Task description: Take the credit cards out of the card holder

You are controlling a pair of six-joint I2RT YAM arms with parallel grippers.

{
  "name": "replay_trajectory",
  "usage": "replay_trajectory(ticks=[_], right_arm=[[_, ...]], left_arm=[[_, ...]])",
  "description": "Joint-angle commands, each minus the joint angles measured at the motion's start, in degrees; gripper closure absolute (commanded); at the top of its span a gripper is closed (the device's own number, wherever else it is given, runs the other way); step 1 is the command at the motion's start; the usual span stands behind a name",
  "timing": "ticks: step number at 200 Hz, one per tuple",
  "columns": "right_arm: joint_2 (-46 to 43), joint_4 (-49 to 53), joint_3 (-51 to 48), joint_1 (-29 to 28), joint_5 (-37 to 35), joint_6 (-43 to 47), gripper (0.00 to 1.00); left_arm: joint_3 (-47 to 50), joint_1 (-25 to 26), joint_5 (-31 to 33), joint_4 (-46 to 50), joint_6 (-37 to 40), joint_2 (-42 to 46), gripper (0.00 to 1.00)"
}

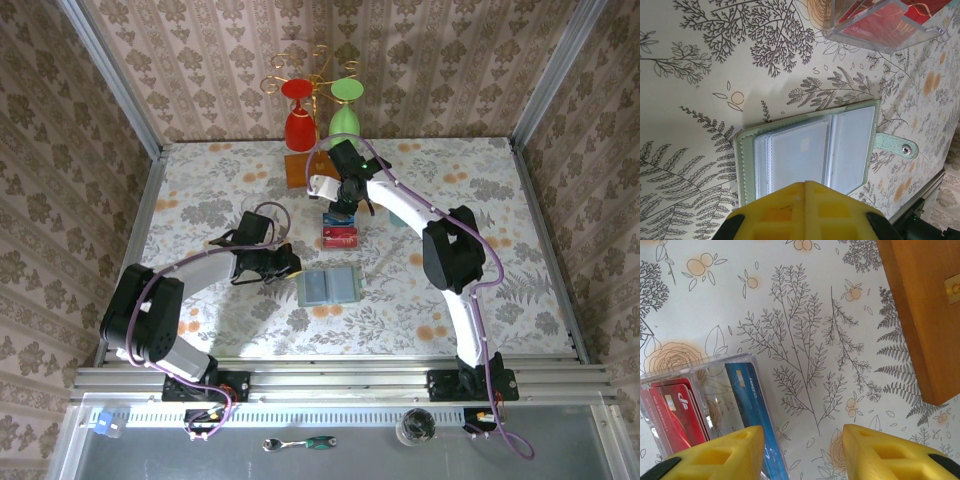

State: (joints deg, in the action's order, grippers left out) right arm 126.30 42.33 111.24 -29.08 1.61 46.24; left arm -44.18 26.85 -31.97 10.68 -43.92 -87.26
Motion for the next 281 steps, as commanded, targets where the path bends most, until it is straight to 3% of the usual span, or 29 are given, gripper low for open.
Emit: replay_trajectory(ticks=[1, 105, 175, 281], right_arm=[[1.8, 2.2, 0.1, -0.3, -1.6, -0.1, 0.54], [-1.1, -3.6, 0.0, -0.3, -1.3, -2.4, 0.52], [3.5, -1.9, 5.2, -0.3, -1.9, -2.7, 0.52], [2.8, -2.4, 2.6, -0.5, -1.8, -2.9, 0.51]], left_arm=[[1.1, -0.3, -0.8, -0.4, -0.8, 2.1, 0.96], [1.5, -0.3, -0.7, -1.0, -0.9, 2.2, 0.96], [1.7, -0.3, -1.0, -1.5, -0.8, 1.6, 0.96], [1.6, -0.3, -1.4, -1.6, -0.7, 1.2, 0.96]])
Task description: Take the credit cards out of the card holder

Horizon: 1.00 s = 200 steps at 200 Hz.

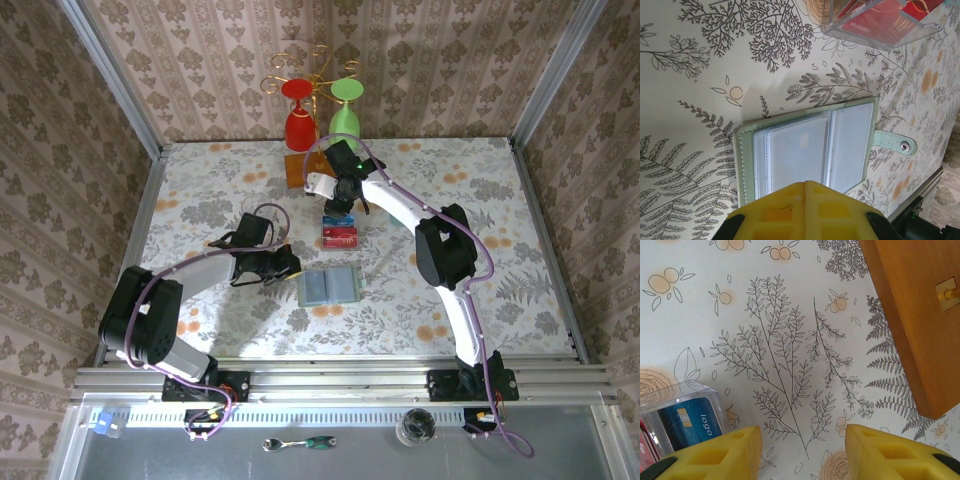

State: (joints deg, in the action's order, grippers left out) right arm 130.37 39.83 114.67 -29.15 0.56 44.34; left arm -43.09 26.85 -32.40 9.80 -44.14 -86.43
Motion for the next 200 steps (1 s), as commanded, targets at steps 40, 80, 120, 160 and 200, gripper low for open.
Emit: replay_trajectory(ticks=[40, 80, 120, 160, 200], right_arm=[[-4.8, -0.3, -1.7, -0.5, -0.7, -2.4, 0.51], [-11.1, -3.7, -8.7, -1.7, 0.8, -7.9, 0.51], [-16.1, -4.8, -15.2, -4.3, 0.4, -15.2, 0.52], [-20.1, -5.7, -20.7, -6.3, 0.3, -30.3, 0.52], [-26.1, -11.5, -29.6, -6.3, 6.9, -50.5, 0.53]], left_arm=[[0.6, -0.3, -0.9, -1.1, -0.5, 0.4, 0.96], [0.9, -0.3, -0.7, -1.9, -0.9, 0.2, 0.94], [0.4, -0.3, -0.4, -2.3, -0.9, -0.3, 0.94], [0.3, -0.3, -0.1, -3.7, -1.4, -1.3, 0.94], [0.6, -0.3, 1.1, -4.0, -1.4, -1.3, 0.94]])
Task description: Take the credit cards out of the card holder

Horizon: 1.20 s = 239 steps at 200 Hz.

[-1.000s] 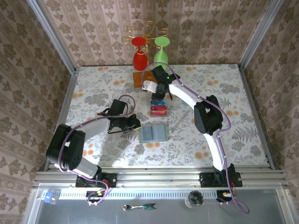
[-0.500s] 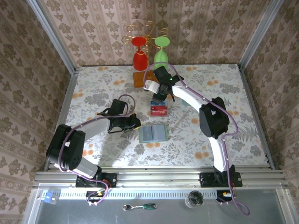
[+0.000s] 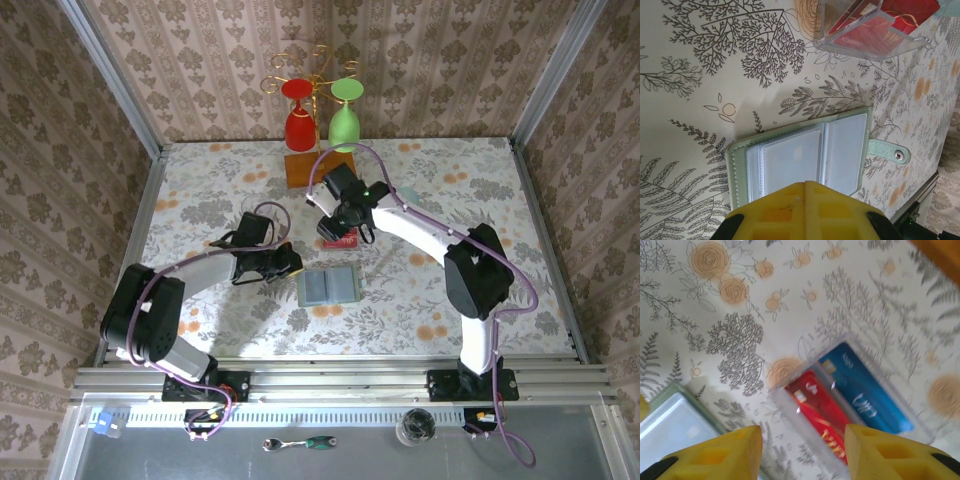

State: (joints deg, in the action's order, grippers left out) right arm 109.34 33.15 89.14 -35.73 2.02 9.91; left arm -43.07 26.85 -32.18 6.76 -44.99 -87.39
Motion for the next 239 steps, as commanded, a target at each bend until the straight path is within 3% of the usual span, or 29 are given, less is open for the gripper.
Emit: replay_trajectory(ticks=[1, 47, 140, 239], right_arm=[[-5.2, -5.1, -4.4, 0.3, 5.7, -16.7, 0.53], [-10.6, -11.3, -13.9, -0.8, 12.3, -32.0, 0.56], [-12.0, -17.6, -25.9, -4.5, 18.2, -46.7, 0.60], [-10.5, -19.0, -27.6, -5.1, 20.7, -49.6, 0.66]], left_arm=[[0.7, -0.3, 1.0, -1.0, -0.5, -0.3, 0.94], [1.9, -0.4, 2.7, -1.5, -0.9, 0.9, 0.94], [6.5, 2.4, 6.4, -1.2, -3.3, 3.3, 0.94], [10.3, 4.7, 5.5, -5.0, -5.9, 4.6, 1.00]])
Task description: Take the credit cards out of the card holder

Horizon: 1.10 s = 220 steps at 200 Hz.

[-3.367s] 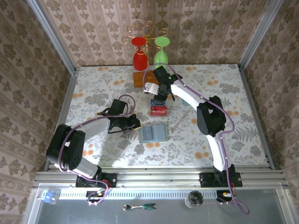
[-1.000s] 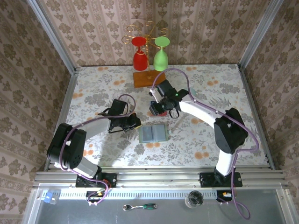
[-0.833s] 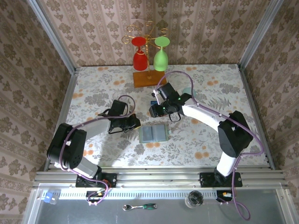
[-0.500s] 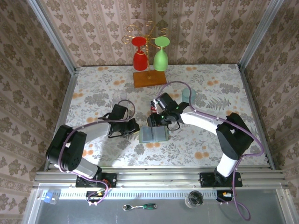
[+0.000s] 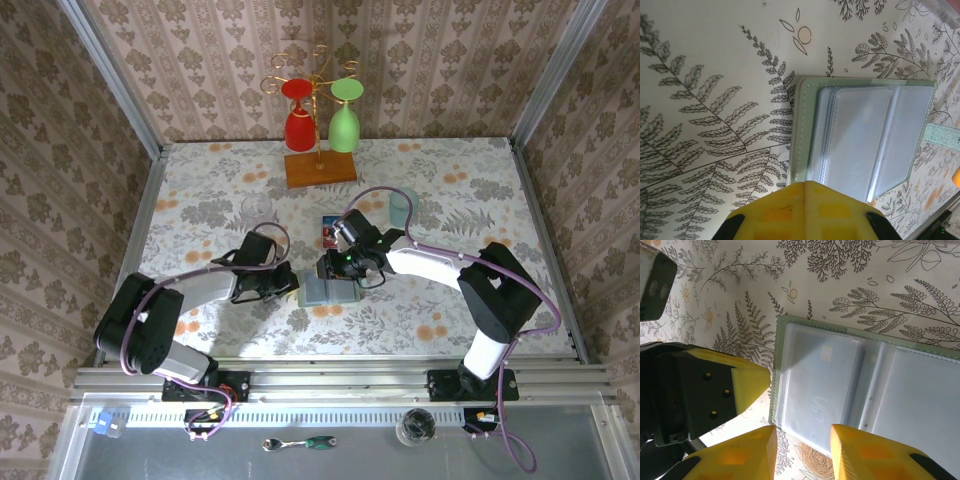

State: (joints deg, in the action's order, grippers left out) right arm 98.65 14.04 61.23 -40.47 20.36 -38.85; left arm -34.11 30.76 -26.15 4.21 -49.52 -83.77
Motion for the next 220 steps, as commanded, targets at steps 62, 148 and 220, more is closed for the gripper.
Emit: replay_trajectory(ticks=[62, 148, 220], right_arm=[[2.6, -0.5, 1.3, -0.5, 3.6, -2.2, 0.64], [6.2, -1.1, 2.7, -0.7, 5.0, -6.1, 0.64], [8.5, -1.6, 4.4, -1.0, 5.7, -7.6, 0.65]], left_arm=[[1.7, 1.0, -0.2, -1.6, -1.0, -0.1, 1.00], [0.8, 0.1, -0.1, -0.6, 0.6, -1.8, 1.00], [0.5, -0.6, -0.8, -0.6, 1.4, -2.7, 1.00]])
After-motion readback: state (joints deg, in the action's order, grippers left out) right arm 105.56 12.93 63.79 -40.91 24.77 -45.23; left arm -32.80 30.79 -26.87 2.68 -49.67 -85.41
